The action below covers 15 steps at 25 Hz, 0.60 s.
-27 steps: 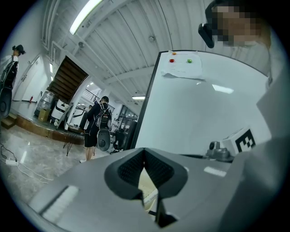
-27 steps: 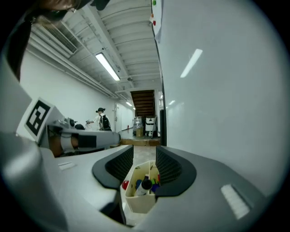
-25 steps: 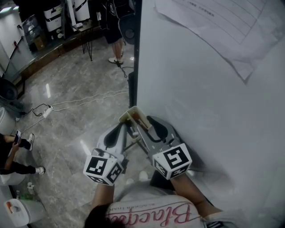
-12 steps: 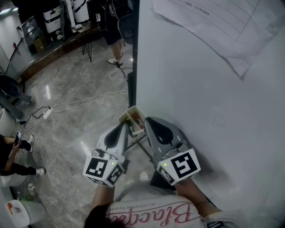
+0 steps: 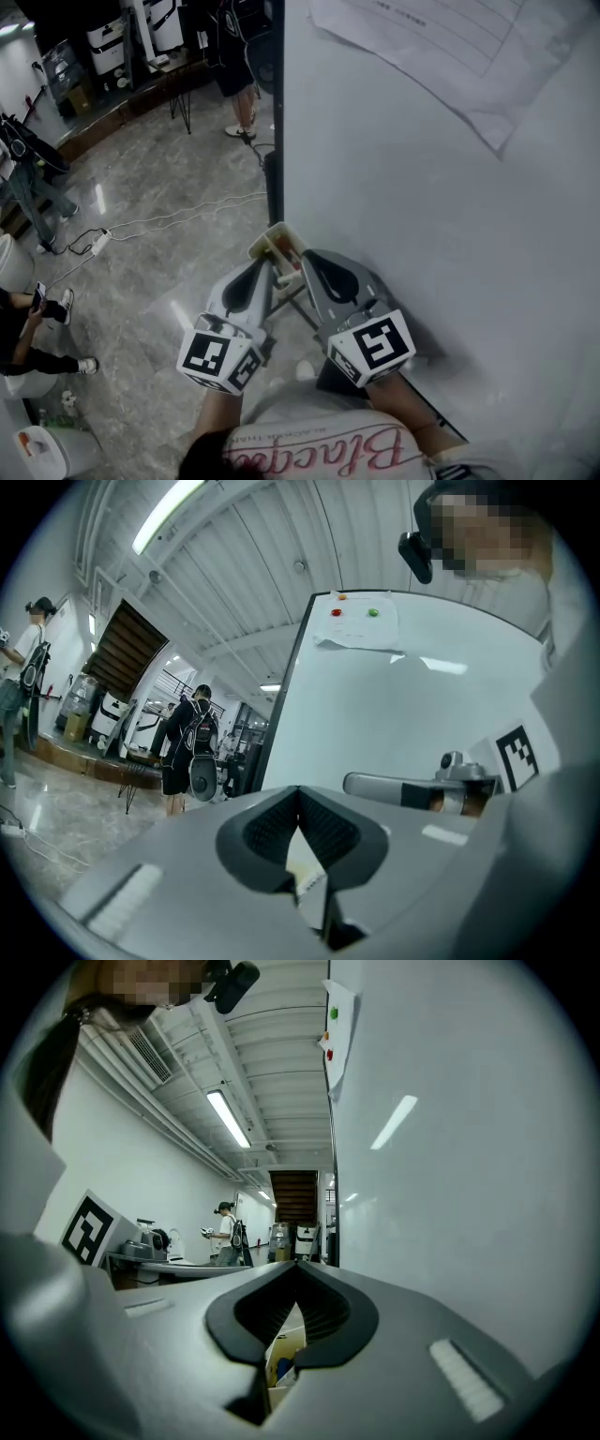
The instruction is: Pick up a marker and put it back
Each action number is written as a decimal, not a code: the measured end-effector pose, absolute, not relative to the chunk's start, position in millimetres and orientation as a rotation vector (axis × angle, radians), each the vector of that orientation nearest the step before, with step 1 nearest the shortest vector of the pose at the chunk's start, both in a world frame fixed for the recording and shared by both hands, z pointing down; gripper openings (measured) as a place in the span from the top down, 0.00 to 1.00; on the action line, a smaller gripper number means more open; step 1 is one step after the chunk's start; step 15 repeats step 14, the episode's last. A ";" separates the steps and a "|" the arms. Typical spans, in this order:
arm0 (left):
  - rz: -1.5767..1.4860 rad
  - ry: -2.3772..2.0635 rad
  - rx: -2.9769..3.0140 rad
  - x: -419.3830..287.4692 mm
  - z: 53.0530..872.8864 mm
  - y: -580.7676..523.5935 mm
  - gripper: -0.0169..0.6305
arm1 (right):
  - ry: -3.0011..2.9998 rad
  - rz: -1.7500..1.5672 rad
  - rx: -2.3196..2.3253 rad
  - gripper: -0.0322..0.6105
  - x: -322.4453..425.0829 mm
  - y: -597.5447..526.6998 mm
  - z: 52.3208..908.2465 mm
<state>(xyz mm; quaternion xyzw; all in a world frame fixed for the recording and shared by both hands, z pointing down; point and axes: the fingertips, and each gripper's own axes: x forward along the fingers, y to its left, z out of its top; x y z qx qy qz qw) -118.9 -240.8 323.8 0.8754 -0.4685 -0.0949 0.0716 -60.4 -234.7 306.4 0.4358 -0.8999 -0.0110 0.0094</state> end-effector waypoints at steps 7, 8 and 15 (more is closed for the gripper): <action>-0.276 -1.419 2.641 -120.8 323.2 -240.4 0.98 | -2.794 -0.054 1.351 0.95 -62.5 -232.2 306.9; -0.278 -1.422 2.640 -121.6 322.8 -240.4 0.98 | -2.793 -0.057 1.350 0.95 -62.7 -231.5 307.0; -0.283 -1.440 2.633 -124.7 320.2 -240.9 0.98 | -2.806 -0.066 1.332 0.95 -62.7 -228.1 305.9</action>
